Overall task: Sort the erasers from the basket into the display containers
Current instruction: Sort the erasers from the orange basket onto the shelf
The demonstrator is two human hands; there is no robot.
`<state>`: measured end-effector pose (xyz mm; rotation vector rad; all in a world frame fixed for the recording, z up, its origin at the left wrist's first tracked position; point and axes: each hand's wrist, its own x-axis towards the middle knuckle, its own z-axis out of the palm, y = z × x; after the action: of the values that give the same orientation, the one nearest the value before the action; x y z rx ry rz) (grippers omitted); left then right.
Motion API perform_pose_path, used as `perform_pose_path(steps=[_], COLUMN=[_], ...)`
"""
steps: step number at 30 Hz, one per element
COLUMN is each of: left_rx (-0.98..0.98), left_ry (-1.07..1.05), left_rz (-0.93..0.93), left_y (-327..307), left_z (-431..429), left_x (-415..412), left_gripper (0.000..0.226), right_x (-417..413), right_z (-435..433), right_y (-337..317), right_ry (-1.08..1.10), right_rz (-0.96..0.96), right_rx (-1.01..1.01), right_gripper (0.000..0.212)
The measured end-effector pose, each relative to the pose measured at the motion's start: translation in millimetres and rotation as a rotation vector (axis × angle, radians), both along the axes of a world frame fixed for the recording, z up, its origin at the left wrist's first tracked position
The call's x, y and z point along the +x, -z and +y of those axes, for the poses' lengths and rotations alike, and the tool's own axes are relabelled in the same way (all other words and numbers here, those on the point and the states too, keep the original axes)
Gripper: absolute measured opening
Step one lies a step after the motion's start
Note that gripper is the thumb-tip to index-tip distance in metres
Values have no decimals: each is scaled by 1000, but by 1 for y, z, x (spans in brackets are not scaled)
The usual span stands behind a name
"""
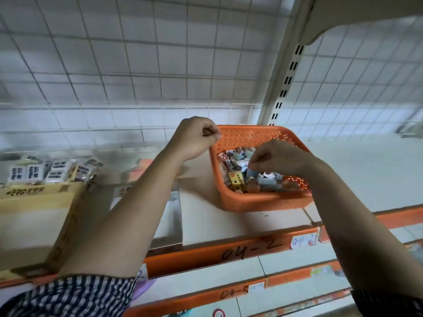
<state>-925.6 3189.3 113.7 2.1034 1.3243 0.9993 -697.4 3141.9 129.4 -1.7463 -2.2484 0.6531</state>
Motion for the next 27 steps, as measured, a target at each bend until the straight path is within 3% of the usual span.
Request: perform_pose_path(steps=[4,14,19,23,27], left_rx=[3,-5,-9,-58,-181], left_ry=[44,22,42,131,315], left_rz=[-48,-51,-29,42,196], left_y=[7,16,15,10,12], left_z=[-9,-14,-12,-13,-20], left_x=[30,49,60,75,93], left_gripper=[8,8,7,8,12], right_x=[12,20,35,51,55], right_z=[-5,-3,-4,2,2], right_y=[12,27,24,33,35], right_ry=[-152,-279,-138,211,415], right_rz=[-12,-27,296,620,849], right_rx=[-166,-157,20,210,232], right_gripper=[17,18,7,4,9])
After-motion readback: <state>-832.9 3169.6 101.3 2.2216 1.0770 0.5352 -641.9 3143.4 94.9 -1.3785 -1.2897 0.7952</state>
